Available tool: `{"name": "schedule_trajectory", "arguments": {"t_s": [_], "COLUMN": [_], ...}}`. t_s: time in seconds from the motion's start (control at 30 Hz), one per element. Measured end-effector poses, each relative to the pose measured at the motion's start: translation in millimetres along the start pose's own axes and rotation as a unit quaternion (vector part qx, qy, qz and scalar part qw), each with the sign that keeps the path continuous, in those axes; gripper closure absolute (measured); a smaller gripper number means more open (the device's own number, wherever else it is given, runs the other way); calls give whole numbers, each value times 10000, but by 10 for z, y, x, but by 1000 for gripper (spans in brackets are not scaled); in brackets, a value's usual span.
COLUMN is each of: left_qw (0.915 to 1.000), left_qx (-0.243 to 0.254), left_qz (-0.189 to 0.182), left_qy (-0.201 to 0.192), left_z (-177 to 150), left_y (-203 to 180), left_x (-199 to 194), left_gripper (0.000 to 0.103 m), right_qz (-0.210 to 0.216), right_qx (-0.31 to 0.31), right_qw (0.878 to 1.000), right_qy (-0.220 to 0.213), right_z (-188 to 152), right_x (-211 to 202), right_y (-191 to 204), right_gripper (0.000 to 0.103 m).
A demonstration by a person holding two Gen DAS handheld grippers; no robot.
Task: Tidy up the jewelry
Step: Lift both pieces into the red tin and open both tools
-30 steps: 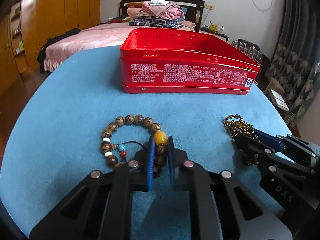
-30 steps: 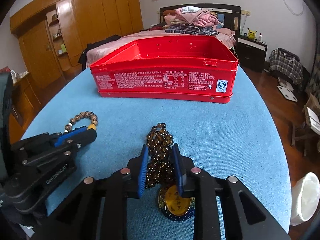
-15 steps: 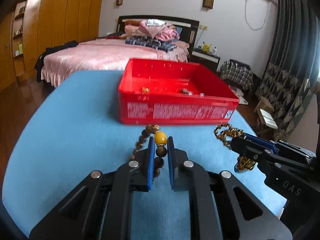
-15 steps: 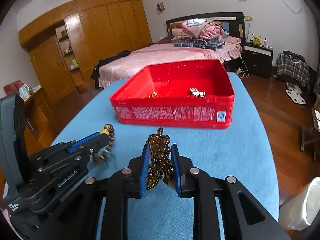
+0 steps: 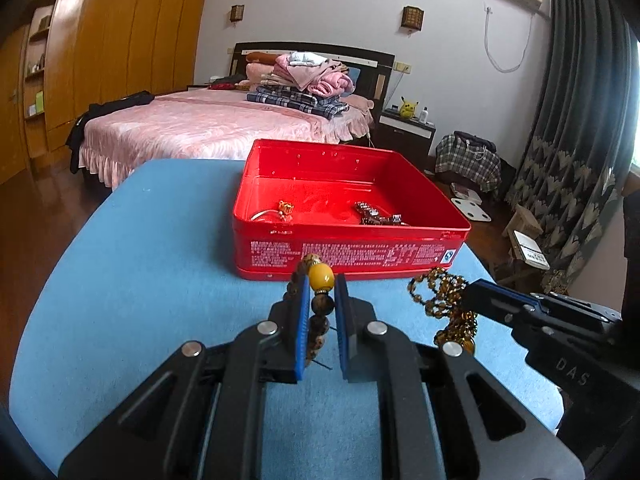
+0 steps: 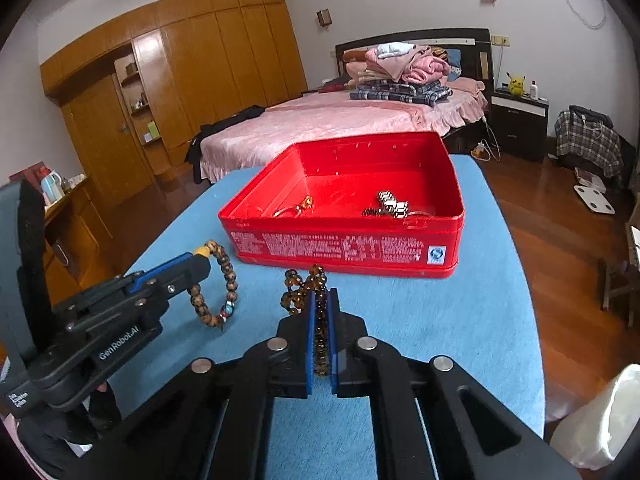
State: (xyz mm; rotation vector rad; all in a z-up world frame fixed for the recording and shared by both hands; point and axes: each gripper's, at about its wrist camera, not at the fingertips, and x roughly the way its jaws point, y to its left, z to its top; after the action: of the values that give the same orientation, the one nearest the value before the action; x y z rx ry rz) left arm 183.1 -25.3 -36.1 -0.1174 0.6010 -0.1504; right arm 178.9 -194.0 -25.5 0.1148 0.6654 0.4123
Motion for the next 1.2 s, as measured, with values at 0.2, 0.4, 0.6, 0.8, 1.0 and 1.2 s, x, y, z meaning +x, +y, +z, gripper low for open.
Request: {"name": "schedule_trajectory", "arguments": {"t_s": [0.2, 0.4, 0.6, 0.8, 1.0, 1.2], "left_qw": [9998, 9992, 9981, 9973, 9967, 9968], "left_qx": [-12, -18, -4, 73, 153, 172], "left_qz": [-70, -111, -132, -126, -126, -128], "left_qy": [-171, -390, -604, -723, -792, -767], "left_z": [143, 374, 652, 884, 1049, 1131], "left_y": [-11, -12, -37, -64, -73, -27], "left_x": [-30, -11, 86, 279, 530, 800], "left_gripper": [92, 92, 92, 92, 92, 92], "right_qz": [-9, -11, -51, -104, -178, -252], "right_qx": [-97, -207, -244, -222, -278, -226], "right_qw": [9998, 9990, 9983, 9978, 9976, 9982], "right_qy": [-186, -384, -530, -612, -613, -504], "right_z": [182, 433, 723, 984, 1175, 1249], "right_x": [-89, -90, 22, 209, 456, 739], "right_y": [33, 33, -21, -136, -186, -280], "right_gripper": [98, 98, 98, 98, 98, 98]}}
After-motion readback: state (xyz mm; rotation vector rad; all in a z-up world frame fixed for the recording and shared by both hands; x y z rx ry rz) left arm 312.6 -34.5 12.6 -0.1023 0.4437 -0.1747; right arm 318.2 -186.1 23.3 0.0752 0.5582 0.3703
